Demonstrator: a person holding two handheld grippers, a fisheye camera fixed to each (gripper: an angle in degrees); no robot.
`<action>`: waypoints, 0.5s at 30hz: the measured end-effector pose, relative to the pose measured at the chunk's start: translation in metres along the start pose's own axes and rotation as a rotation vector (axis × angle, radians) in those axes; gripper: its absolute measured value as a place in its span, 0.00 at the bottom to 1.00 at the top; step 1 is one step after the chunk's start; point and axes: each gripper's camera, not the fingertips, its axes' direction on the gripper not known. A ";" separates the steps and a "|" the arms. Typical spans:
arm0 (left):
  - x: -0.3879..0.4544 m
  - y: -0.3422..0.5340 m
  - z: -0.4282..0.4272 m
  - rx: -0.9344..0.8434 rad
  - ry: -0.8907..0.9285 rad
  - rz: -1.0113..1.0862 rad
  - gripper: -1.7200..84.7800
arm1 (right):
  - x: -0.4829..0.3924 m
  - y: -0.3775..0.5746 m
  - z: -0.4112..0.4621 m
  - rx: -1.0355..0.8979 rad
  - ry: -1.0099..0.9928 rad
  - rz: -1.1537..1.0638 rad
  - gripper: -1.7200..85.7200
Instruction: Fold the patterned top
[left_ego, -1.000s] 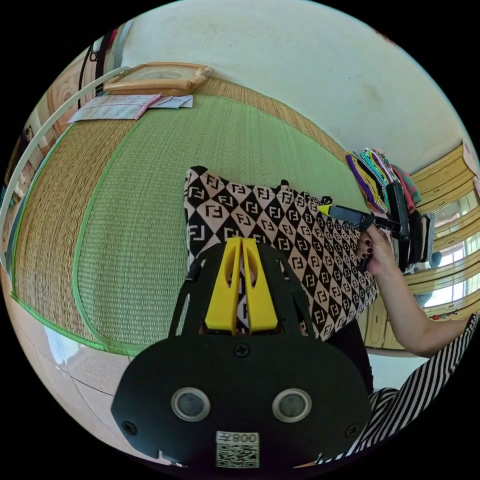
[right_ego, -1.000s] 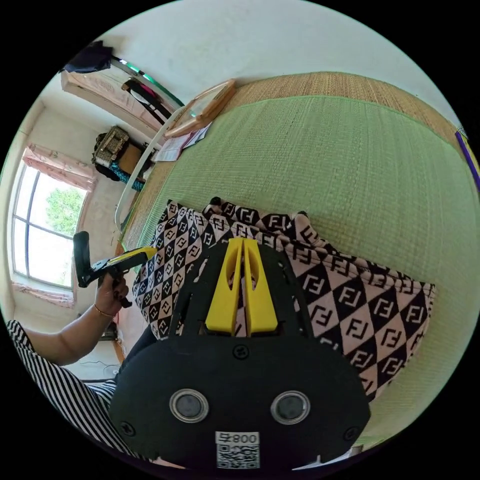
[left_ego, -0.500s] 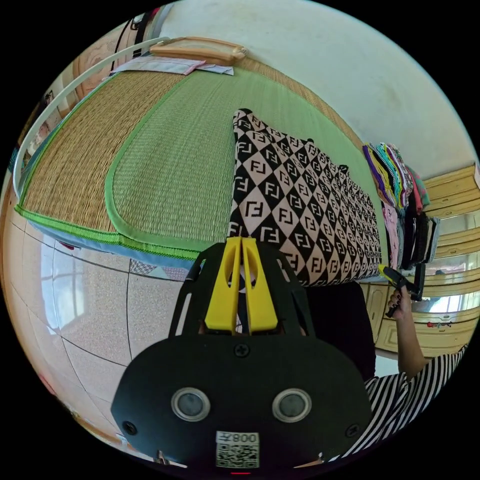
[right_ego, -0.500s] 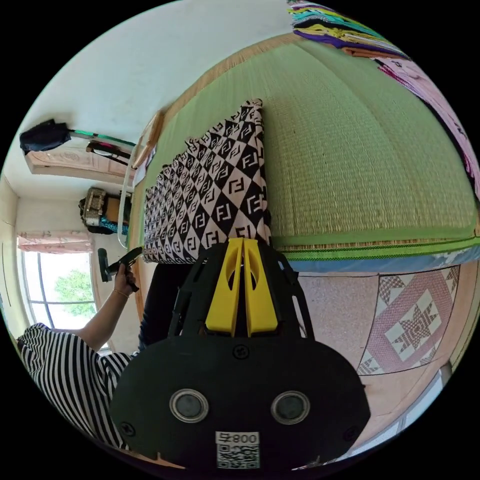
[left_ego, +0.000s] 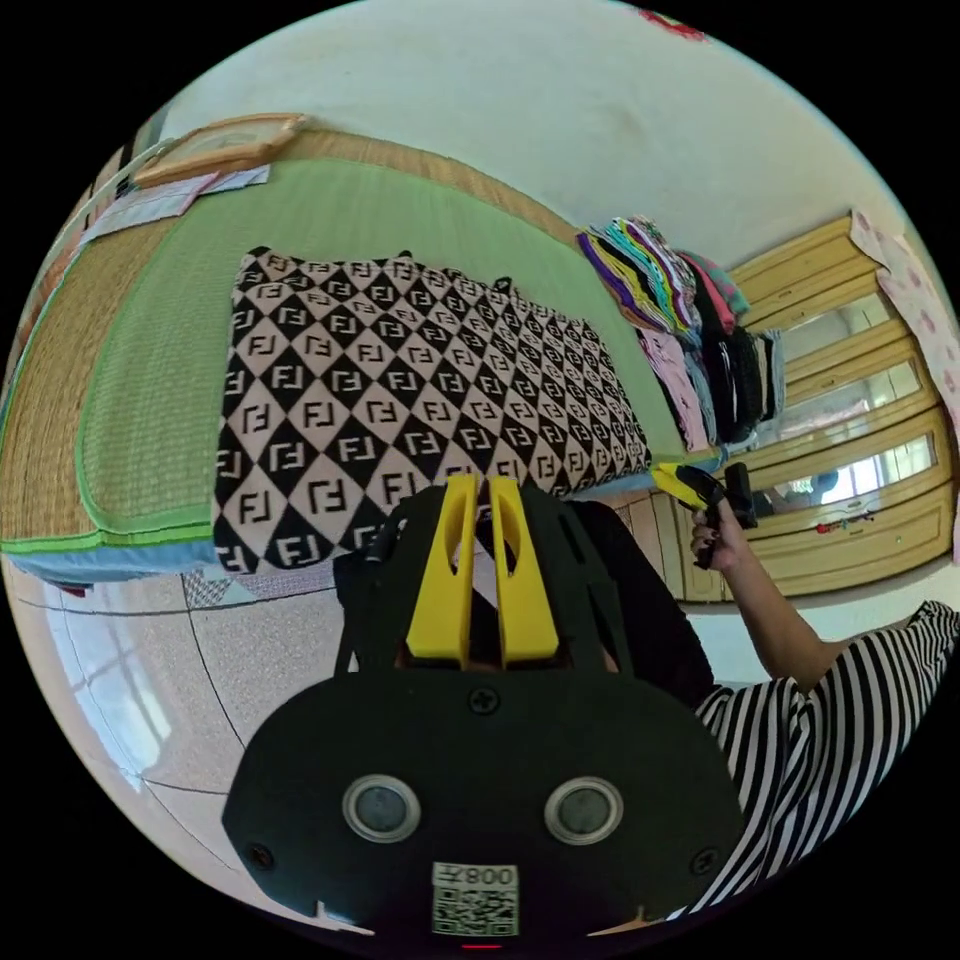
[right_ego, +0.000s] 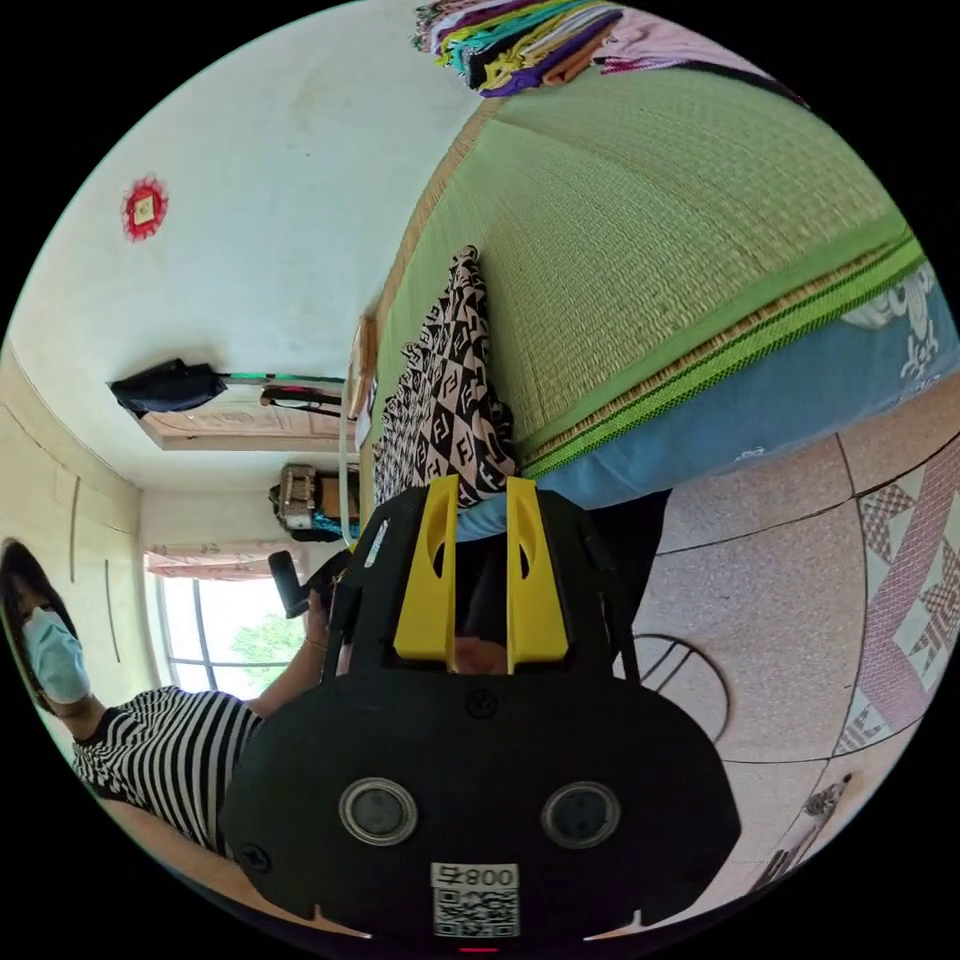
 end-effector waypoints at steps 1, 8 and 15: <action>0.017 -0.004 0.009 -0.020 0.017 0.037 0.05 | 0.011 0.000 -0.001 0.001 -0.048 0.017 0.11; 0.121 -0.032 0.057 -0.129 0.071 0.285 0.07 | 0.049 -0.007 -0.013 -0.001 -0.137 0.064 0.06; 0.241 -0.061 0.105 -0.182 0.051 0.552 0.11 | 0.039 -0.004 -0.036 0.019 -0.220 -0.020 0.03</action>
